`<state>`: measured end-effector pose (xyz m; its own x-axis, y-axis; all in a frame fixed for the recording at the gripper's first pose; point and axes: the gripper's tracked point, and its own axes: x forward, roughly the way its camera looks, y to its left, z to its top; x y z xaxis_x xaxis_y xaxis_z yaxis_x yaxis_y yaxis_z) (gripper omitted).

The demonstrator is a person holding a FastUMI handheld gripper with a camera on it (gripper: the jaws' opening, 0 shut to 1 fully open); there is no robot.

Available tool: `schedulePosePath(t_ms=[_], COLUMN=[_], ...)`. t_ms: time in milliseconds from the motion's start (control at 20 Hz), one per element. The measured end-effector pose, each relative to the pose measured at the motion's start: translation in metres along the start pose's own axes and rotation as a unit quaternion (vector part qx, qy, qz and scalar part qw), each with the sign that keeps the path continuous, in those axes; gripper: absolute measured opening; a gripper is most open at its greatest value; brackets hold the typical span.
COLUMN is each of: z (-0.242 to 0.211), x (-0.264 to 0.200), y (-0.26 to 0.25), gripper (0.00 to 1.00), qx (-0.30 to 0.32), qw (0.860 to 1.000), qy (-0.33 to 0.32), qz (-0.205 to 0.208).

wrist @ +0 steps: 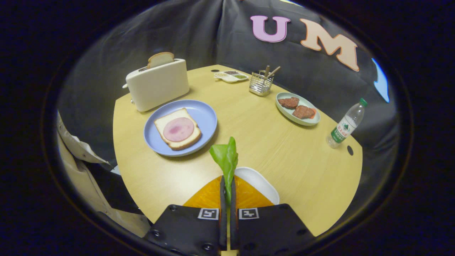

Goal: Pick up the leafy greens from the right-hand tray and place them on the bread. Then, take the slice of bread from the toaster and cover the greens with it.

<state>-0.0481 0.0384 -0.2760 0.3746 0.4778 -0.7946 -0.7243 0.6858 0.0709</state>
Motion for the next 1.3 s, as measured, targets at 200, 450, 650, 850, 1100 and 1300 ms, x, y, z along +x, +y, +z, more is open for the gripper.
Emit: schedulePosePath(t_ms=[200, 450, 650, 850, 1100, 1300], z=[0.019, 0.046, 0.065, 0.082, 0.098, 0.110], x=[-0.002, 0.000, 0.007, 0.015, 0.028, 0.037], y=[0.018, 0.040, 0.061, 0.082, 0.106, 0.122], gripper=[0.07, 0.07, 0.07, 0.07, 0.07, 0.07], qx=[0.002, -0.002, -0.014, -0.026, -0.040, -0.047], qw=[1.000, 1.000, 0.999, 0.998, 0.997, 0.996], qy=[-0.011, -0.027, -0.035, -0.038, -0.039, -0.041], qz=[0.002, 0.009, 0.020, 0.036, 0.051, 0.061])
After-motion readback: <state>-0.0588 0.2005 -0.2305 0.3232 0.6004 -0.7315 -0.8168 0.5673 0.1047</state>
